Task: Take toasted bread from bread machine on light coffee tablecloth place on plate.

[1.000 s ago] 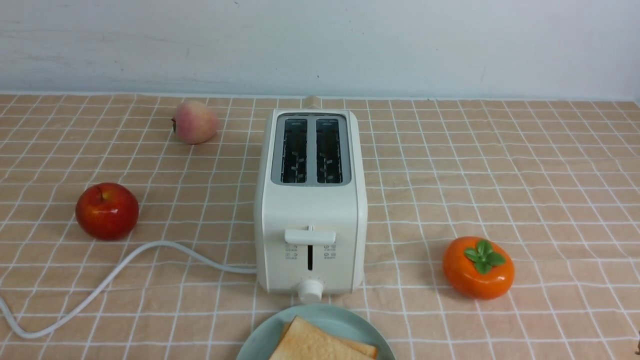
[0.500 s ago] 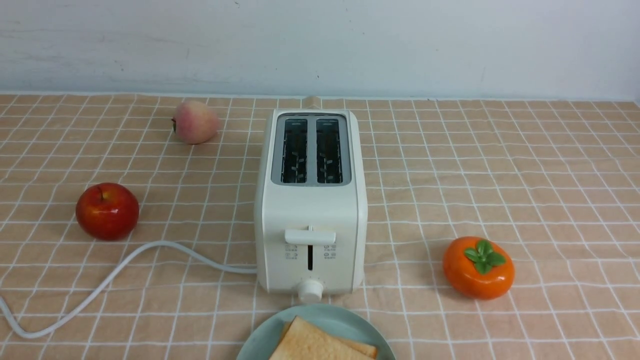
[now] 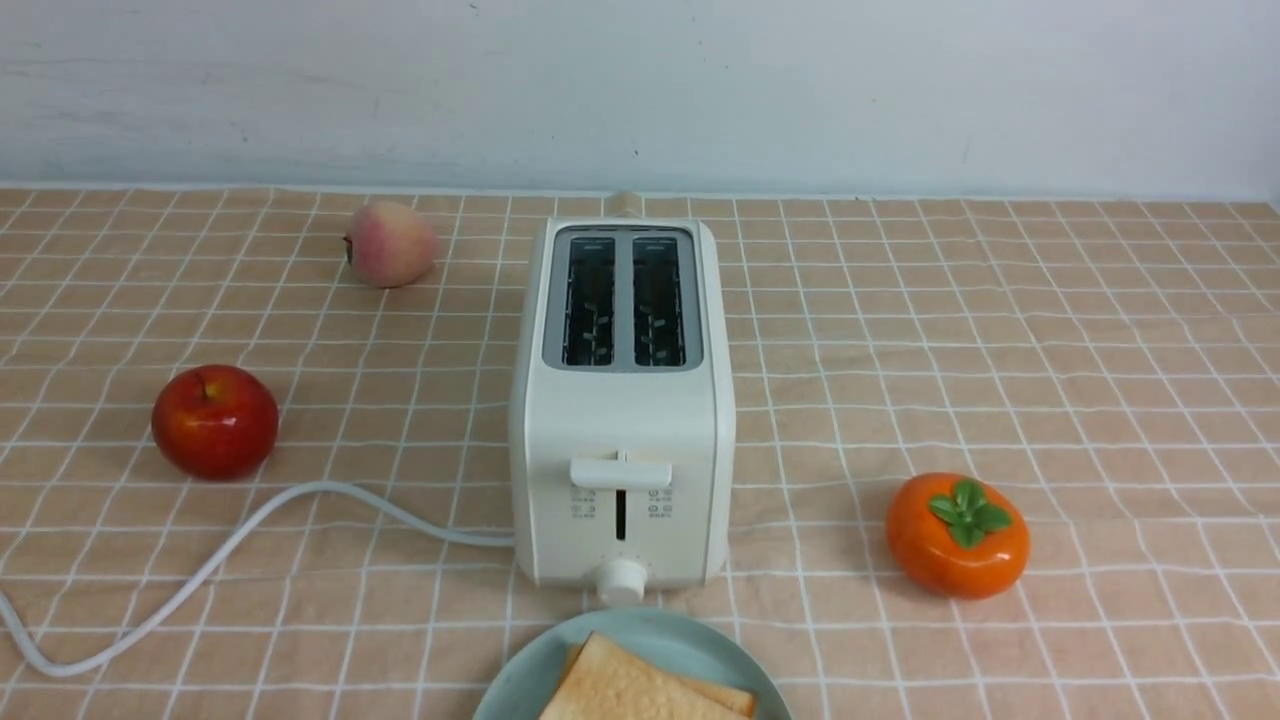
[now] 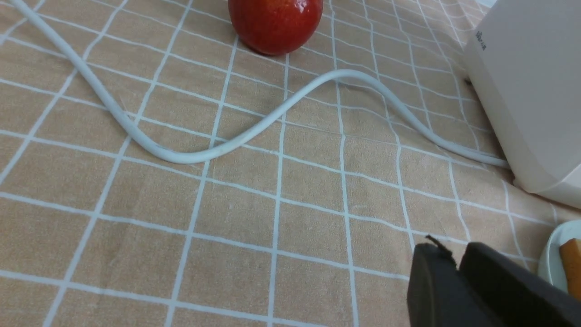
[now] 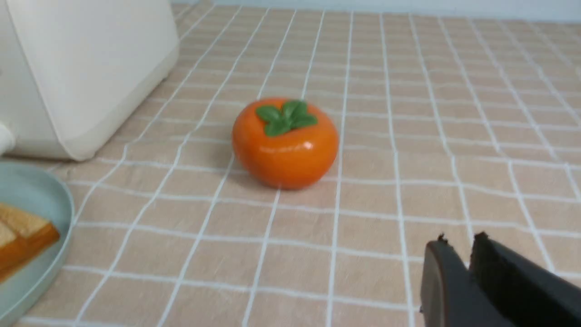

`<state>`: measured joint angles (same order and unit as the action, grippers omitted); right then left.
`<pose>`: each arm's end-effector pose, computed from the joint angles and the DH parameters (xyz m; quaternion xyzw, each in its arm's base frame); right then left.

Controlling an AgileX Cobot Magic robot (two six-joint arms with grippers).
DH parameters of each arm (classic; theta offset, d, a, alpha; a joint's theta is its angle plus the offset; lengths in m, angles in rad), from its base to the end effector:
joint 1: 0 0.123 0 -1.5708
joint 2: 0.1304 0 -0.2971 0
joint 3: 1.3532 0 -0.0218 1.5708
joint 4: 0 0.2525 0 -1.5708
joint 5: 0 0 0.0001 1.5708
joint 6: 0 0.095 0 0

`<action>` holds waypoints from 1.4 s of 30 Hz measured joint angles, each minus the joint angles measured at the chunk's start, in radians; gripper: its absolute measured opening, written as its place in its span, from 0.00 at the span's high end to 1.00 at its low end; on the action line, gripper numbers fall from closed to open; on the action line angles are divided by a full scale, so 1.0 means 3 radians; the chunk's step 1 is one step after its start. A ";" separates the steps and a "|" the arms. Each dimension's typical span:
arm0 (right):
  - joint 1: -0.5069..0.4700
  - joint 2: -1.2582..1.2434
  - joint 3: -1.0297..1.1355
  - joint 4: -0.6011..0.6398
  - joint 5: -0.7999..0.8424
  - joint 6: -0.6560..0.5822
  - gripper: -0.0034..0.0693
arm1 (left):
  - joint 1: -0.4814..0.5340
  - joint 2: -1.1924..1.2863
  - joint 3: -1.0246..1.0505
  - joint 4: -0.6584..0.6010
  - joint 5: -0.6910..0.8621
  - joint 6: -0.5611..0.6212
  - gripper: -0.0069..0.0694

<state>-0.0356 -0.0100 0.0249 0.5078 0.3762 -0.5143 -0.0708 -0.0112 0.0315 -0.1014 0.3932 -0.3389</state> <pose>0.0462 0.0154 0.1745 -0.0551 0.7896 0.0491 0.6092 0.0451 -0.0069 0.1666 -0.1349 0.8007 -0.1606 0.5612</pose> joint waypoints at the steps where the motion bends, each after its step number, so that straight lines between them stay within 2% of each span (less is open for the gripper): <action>1: 0.0000 0.0000 -0.0004 -0.0016 0.0021 0.0070 0.82 | 0.0000 0.0000 0.0000 0.0000 0.0000 0.0000 0.80; 11: 0.0000 0.0000 -0.0006 -0.0069 -0.0021 0.0354 0.80 | 0.0000 0.0000 0.0000 0.0000 0.0003 0.0000 0.79; 16: 0.0000 0.0000 -0.0006 -0.0521 -0.0049 0.0880 0.80 | 0.0000 0.0000 0.0000 0.0000 0.0003 0.0000 0.78; 17: 0.0000 0.0000 -0.0010 -0.0782 -0.0049 0.1159 0.80 | 0.0000 0.0000 0.0000 0.0000 0.0003 0.0000 0.78; 18: 0.0000 0.0000 -0.0010 -0.0846 -0.0049 0.1192 0.80 | 0.0000 0.0000 0.0000 0.0000 0.0003 0.0000 0.78; 19: 0.0000 0.0000 -0.0018 -0.1067 -0.0020 0.1478 0.79 | 0.0000 0.0000 0.0000 0.0000 0.0003 0.0000 0.77; 24: 0.0000 0.0000 -0.0033 -0.1309 0.0040 0.1883 0.79 | 0.0000 0.0000 0.0000 0.0000 0.0003 0.0000 0.77; 42: 0.0000 0.0000 -0.0033 -0.1332 0.0043 0.1935 0.77 | 0.0000 0.0000 0.0000 0.0000 0.0003 0.0000 0.75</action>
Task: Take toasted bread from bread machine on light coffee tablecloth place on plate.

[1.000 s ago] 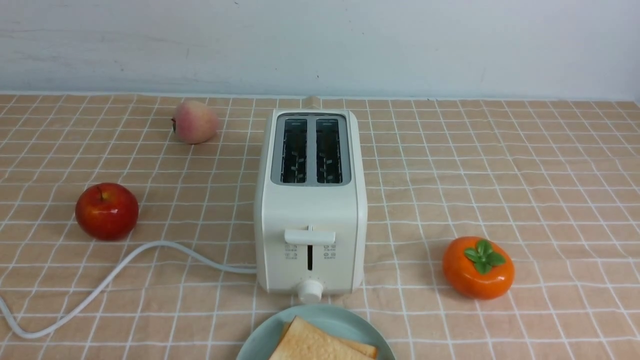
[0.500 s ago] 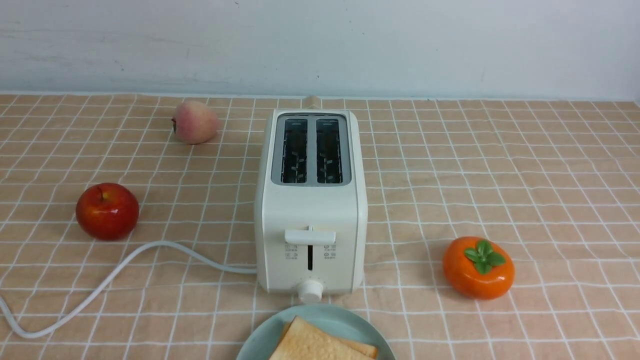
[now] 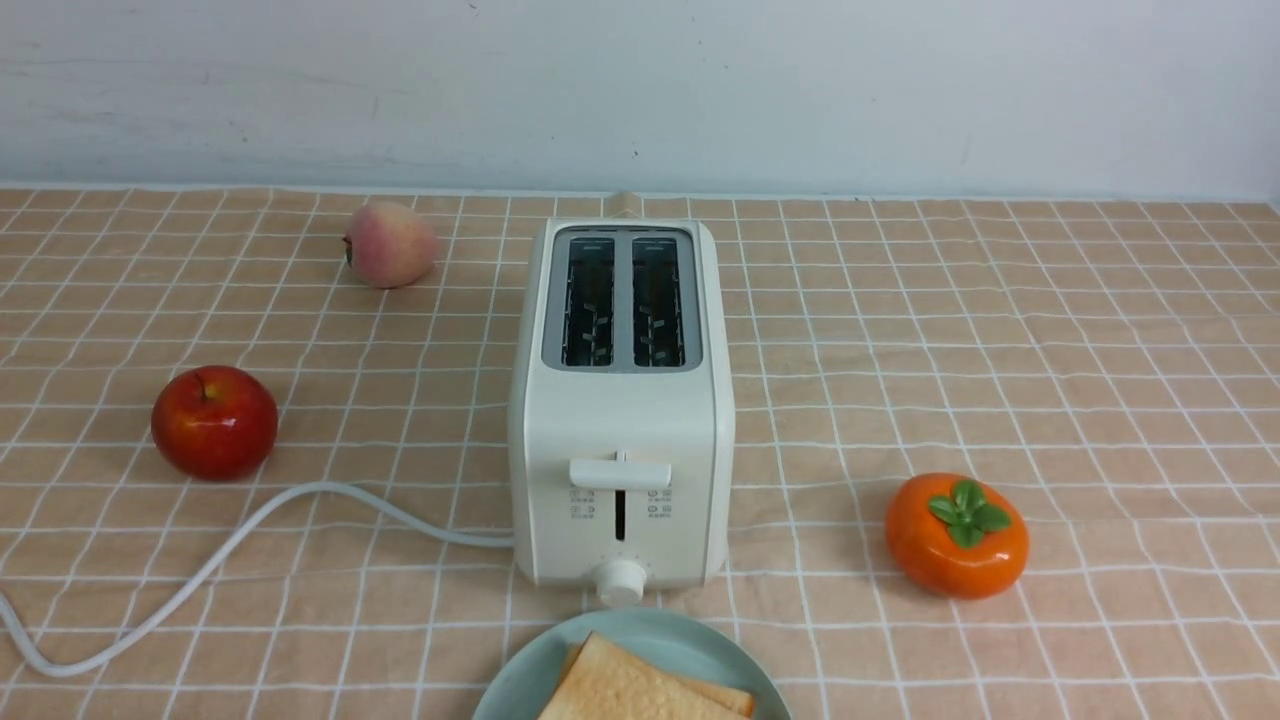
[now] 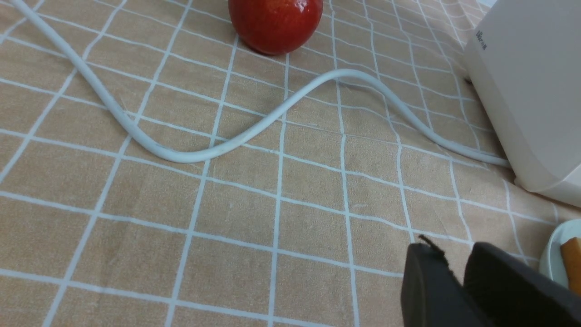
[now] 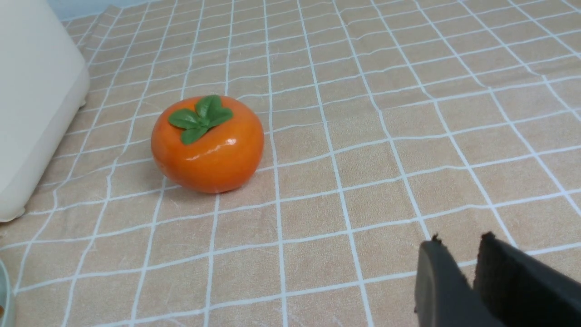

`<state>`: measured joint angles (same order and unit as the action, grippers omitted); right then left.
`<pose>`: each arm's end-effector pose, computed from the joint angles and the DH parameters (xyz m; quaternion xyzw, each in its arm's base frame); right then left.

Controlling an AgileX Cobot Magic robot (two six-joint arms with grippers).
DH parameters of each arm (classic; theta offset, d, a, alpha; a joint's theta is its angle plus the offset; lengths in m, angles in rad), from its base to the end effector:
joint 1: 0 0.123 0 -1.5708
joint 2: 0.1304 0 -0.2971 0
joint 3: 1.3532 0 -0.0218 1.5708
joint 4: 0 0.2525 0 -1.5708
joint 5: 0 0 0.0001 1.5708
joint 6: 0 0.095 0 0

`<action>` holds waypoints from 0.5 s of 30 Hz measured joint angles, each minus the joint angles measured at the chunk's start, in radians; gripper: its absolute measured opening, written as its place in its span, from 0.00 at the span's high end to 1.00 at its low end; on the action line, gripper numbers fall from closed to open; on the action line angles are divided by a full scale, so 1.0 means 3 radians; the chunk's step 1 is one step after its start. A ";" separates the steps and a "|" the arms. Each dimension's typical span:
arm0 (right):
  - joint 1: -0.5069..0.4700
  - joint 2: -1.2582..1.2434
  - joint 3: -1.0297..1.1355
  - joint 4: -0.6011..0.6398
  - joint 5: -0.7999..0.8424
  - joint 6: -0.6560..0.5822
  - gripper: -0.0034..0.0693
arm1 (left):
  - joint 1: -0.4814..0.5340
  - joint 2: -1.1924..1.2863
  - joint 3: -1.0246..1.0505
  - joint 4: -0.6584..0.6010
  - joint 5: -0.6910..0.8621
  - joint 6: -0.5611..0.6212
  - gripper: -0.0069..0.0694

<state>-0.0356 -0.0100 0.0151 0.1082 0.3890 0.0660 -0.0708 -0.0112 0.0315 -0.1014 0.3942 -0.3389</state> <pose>0.0455 0.0023 0.1725 0.0691 0.8032 0.0551 0.5891 0.0450 -0.0069 0.1665 -0.1350 0.8010 -0.1605 0.5608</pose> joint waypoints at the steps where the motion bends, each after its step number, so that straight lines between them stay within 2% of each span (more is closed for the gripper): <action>1: 0.0000 0.0000 0.0000 0.0000 0.0000 0.0000 0.76 | 0.0000 0.0000 0.0000 0.0000 0.0000 0.0000 0.75; 15: 0.0000 0.0000 0.0000 -0.0003 0.0000 0.0000 0.74 | 0.0000 0.0000 0.0000 0.0000 0.0000 0.0000 0.74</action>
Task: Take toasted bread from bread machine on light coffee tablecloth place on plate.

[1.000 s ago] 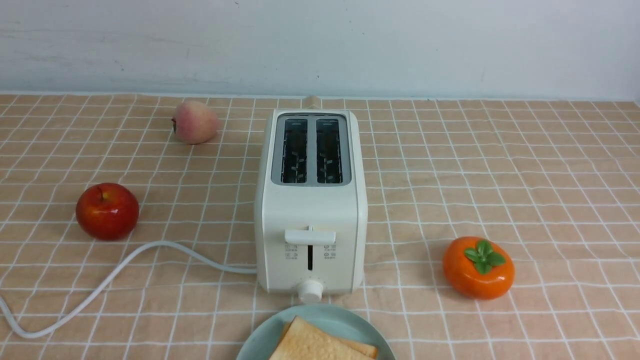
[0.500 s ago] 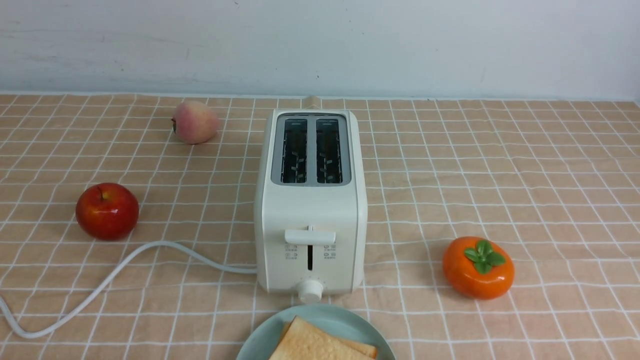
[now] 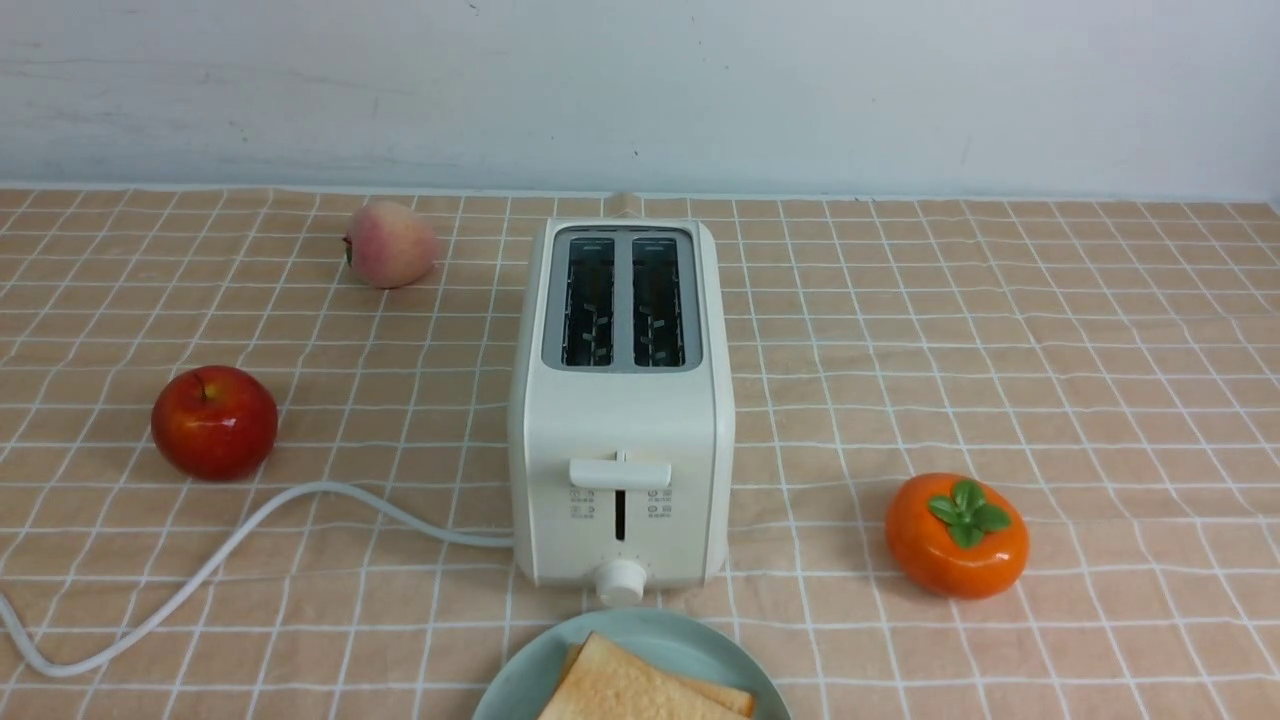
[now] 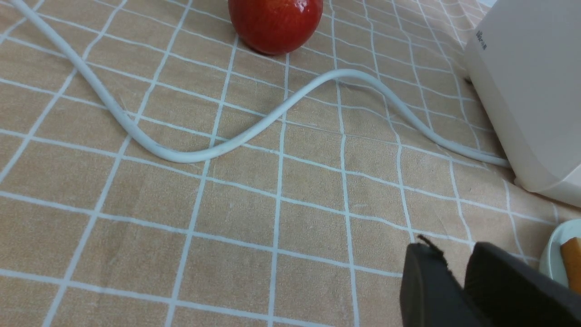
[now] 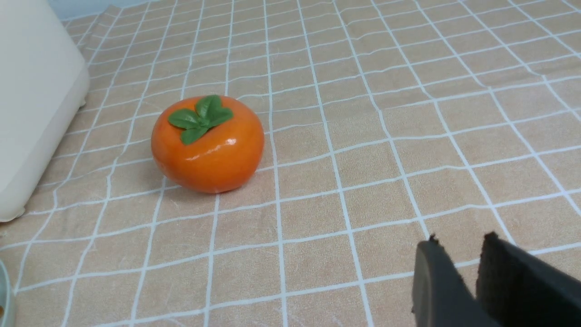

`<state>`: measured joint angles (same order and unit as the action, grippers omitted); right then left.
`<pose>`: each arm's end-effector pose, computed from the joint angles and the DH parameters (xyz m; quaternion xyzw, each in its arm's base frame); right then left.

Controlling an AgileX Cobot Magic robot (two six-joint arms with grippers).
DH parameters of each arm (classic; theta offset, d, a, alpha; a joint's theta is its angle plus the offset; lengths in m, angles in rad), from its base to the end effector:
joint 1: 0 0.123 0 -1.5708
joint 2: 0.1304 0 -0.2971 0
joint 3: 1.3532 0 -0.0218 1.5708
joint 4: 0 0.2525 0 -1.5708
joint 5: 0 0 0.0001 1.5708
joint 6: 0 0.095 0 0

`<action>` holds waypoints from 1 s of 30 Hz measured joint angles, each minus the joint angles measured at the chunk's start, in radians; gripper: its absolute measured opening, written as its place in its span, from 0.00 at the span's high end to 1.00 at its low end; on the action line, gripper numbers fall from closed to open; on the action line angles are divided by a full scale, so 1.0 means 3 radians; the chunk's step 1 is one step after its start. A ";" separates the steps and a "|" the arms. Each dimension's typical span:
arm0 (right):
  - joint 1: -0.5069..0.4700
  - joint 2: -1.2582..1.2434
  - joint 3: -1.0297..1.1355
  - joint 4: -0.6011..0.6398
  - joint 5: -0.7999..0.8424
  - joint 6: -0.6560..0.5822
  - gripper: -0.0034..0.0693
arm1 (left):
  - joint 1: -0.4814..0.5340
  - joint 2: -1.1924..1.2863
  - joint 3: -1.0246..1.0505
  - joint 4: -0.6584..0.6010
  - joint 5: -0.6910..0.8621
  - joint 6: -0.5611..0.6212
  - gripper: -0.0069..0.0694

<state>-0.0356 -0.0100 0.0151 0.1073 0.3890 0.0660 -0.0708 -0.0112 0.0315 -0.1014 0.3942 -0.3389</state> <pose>0.0455 0.0022 0.1725 0.0689 0.8033 0.0547 0.5891 0.0450 -0.0069 0.1665 -0.1350 0.8010 -0.1605 0.5608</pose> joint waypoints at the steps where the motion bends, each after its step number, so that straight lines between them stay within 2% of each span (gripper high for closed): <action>1: 0.0000 0.0000 0.0000 0.0000 0.0000 0.0000 0.74 | 0.0000 0.0000 0.0000 0.0000 0.0000 0.0000 0.74; 30: 0.0000 0.0000 0.0000 0.0000 0.0000 0.0000 0.68 | 0.0000 0.0000 0.0000 0.0000 0.0000 0.0000 0.71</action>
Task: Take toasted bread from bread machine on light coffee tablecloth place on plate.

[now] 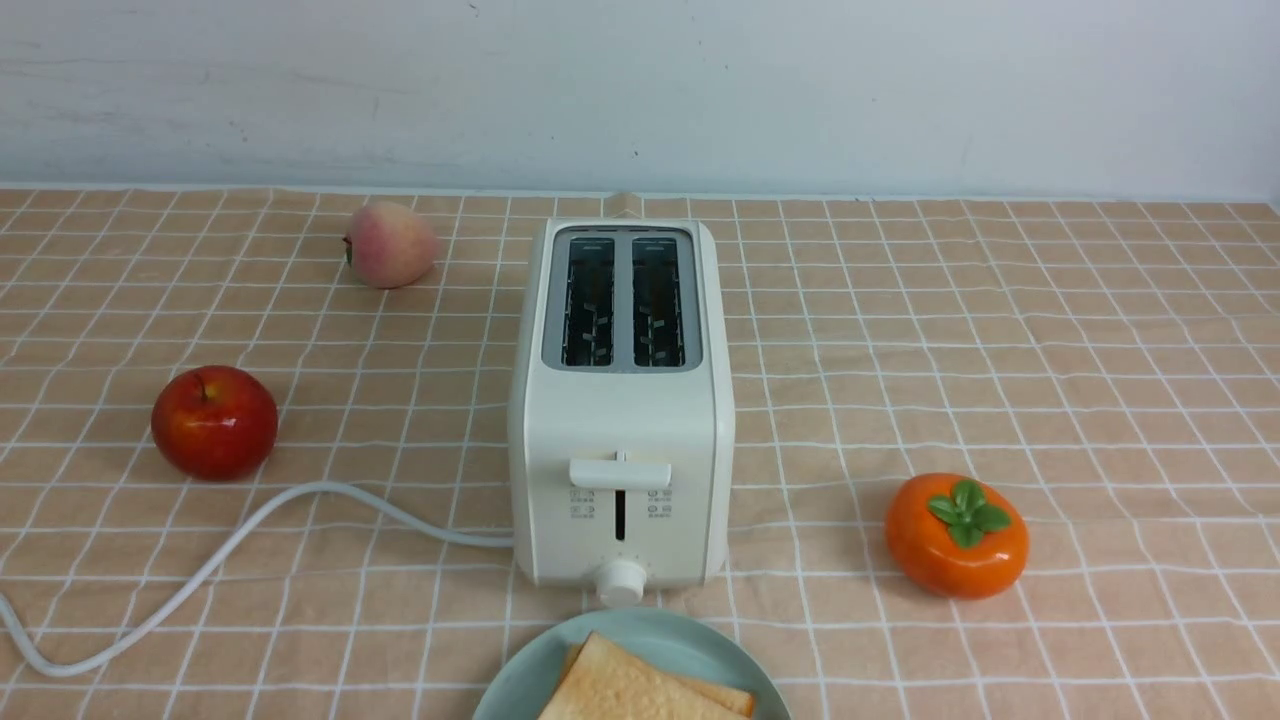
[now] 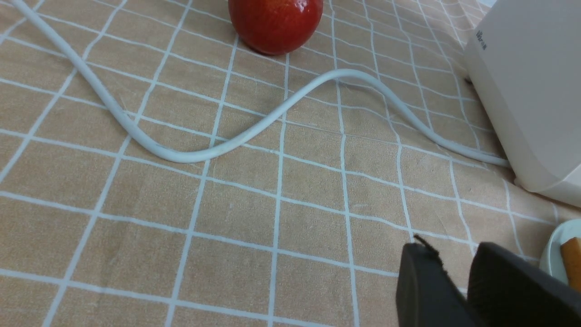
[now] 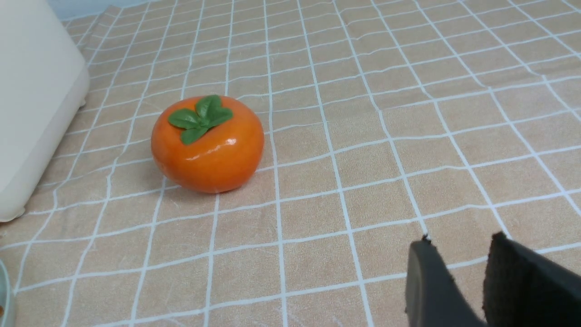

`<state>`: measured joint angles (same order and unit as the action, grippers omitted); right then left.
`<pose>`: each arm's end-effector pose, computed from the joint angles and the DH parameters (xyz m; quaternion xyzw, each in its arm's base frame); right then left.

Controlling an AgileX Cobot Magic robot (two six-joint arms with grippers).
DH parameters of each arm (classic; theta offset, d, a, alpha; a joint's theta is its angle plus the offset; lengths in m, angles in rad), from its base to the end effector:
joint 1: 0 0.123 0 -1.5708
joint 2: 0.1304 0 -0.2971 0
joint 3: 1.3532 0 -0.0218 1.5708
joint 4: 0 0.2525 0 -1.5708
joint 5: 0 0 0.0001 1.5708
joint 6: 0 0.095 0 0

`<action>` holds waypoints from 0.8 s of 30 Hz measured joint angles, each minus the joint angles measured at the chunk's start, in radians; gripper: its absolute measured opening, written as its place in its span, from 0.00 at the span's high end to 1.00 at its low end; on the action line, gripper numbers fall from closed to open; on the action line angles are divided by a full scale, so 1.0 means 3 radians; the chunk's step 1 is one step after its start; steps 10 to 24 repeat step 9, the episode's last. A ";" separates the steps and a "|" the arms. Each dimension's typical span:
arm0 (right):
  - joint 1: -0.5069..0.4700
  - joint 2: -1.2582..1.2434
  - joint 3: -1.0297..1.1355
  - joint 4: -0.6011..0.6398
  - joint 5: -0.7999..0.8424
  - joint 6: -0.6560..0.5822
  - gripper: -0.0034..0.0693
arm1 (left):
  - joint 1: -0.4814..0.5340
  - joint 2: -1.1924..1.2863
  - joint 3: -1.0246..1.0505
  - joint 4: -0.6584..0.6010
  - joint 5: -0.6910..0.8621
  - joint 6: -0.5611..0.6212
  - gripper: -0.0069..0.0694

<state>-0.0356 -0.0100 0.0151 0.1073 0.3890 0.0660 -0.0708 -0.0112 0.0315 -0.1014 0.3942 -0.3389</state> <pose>0.0455 0.0022 0.1725 0.0689 0.8033 0.0547 0.5891 0.0450 -0.0069 0.1665 -0.1350 0.8010 -0.1605 0.5608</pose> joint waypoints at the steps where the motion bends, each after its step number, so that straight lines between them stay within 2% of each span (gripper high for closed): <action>1: 0.0000 0.0000 0.0000 0.0000 0.0000 0.0000 0.68 | 0.0000 0.0000 0.0000 0.0000 0.0000 0.0000 0.70; 24: 0.0000 0.0000 0.0000 0.0000 0.0000 0.0000 0.67 | 0.0000 0.0000 0.0000 0.0000 0.0000 0.0000 0.69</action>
